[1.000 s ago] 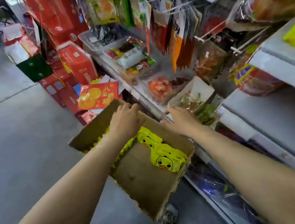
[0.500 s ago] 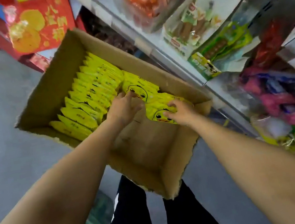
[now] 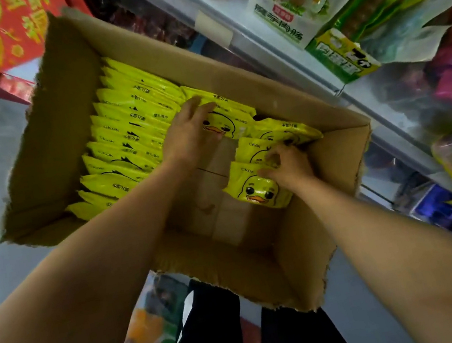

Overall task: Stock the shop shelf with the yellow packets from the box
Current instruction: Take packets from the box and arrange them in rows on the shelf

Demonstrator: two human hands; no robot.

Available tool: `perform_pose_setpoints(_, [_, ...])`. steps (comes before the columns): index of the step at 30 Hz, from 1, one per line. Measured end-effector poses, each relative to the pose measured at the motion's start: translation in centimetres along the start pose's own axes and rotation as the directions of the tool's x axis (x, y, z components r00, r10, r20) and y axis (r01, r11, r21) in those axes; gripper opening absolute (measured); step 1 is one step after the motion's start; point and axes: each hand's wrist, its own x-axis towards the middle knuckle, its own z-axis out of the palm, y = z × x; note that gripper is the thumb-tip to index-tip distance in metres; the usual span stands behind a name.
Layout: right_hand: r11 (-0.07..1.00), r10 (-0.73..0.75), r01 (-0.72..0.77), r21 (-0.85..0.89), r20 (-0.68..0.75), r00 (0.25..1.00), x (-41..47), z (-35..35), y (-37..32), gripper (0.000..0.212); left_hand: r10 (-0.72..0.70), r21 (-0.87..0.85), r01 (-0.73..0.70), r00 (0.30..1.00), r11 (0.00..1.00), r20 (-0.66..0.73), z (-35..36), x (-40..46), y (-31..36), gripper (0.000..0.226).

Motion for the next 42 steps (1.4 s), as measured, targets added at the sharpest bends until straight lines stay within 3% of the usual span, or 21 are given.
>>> perform_pose_setpoints(6, [0.998, 0.048, -0.048, -0.035, 0.010, 0.999, -0.2, 2.4, 0.1, 0.050, 0.008, -0.051, -0.008, 1.000, 0.999, 0.006, -0.5, 0.8, -0.2, 0.062])
perform_pose_setpoints(13, [0.987, 0.131, -0.147, 0.060, 0.217, 0.967, -0.1, 2.9, 0.5, 0.056, -0.023, -0.075, 0.021, 0.999, 0.997, -0.024, -0.8, 0.6, -0.1, 0.054])
perform_pose_setpoints(19, [0.938, 0.083, -0.167, 0.302, 0.272, 0.959, -1.8, 2.5, 0.4, 0.044, -0.083, -0.069, 0.084, 0.996, 0.994, 0.011, -0.8, -1.5, 0.6, 0.069])
perform_pose_setpoints(23, [0.902, 0.025, -0.144, 0.406, 0.286, 0.958, -2.7, 1.7, -0.2, 0.034, -0.193, -0.057, 0.195, 0.981, 0.979, 0.035, -1.4, -2.5, 1.0, 0.061])
perform_pose_setpoints(28, [0.767, -0.018, -0.161, 0.621, 0.271, 0.962, -5.0, 0.4, -1.1, 0.020, -0.328, 0.011, 0.328, 0.942, 0.945, 0.065, -2.6, -4.0, 1.2, 0.048])
perform_pose_setpoints(31, [0.710, -0.008, -0.147, 0.689, 0.217, 0.976, -6.5, -0.4, -1.1, 0.011, -0.418, -0.070, 0.422, 0.906, 0.904, 0.062, -3.7, -5.0, 1.2, 0.048])
perform_pose_setpoints(35, [0.635, 0.021, -0.158, 0.756, 0.188, 0.982, -8.5, -2.2, -1.5, 0.048, -0.524, -0.180, 0.526, 0.849, 0.831, 0.065, -5.1, -6.7, 2.1, 0.061])
perform_pose_setpoints(38, [0.588, -0.007, -0.134, 0.798, 0.171, 0.985, -10.5, -4.6, -1.7, 0.026, -0.542, -0.406, 0.537, 0.833, 0.740, 0.114, -5.5, -8.3, 4.1, 0.053])
perform_pose_setpoints(42, [0.511, -0.045, -0.092, 0.855, 0.133, 0.990, -13.9, -7.7, -0.5, 0.021, -0.520, -0.579, 0.448, 0.853, 0.681, 0.048, -5.4, -11.5, 8.1, 0.029])
